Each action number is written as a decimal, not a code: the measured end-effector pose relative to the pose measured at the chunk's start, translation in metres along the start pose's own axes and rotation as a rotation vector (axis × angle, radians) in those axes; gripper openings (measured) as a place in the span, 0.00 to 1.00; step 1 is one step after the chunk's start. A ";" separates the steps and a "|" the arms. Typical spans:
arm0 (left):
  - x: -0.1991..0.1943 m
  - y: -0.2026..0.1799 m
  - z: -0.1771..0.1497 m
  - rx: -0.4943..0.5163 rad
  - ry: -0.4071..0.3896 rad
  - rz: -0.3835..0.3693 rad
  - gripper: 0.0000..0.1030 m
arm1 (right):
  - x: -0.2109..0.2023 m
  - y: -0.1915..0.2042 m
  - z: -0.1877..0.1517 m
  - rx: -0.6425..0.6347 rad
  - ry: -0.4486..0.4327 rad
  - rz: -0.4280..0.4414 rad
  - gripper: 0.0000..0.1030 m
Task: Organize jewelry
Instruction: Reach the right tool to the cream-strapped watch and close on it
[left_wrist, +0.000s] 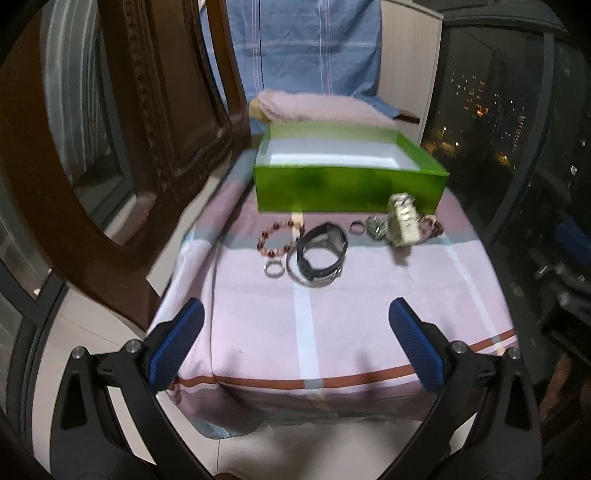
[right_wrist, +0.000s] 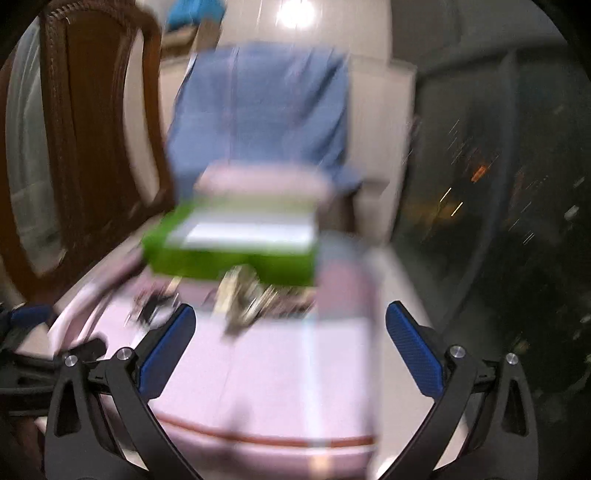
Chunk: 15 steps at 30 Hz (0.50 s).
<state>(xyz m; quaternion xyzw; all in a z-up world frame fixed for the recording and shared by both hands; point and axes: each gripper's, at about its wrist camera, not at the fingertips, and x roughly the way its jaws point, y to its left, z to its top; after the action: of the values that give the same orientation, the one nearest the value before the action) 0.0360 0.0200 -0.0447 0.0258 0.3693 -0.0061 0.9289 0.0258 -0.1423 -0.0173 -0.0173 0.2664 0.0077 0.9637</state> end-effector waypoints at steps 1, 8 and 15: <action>0.001 0.002 0.002 -0.002 -0.008 0.001 0.96 | 0.004 0.000 0.001 0.000 -0.003 -0.005 0.97; 0.017 0.017 0.025 -0.046 -0.035 0.018 0.96 | 0.046 0.014 0.022 -0.011 0.010 0.037 0.97; 0.014 0.026 0.048 -0.071 -0.127 0.073 0.93 | 0.112 0.048 0.022 -0.079 0.155 0.010 0.92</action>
<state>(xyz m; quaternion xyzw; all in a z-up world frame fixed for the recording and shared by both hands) 0.0797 0.0433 -0.0180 0.0056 0.3084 0.0393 0.9504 0.1322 -0.0928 -0.0571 -0.0545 0.3400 0.0218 0.9386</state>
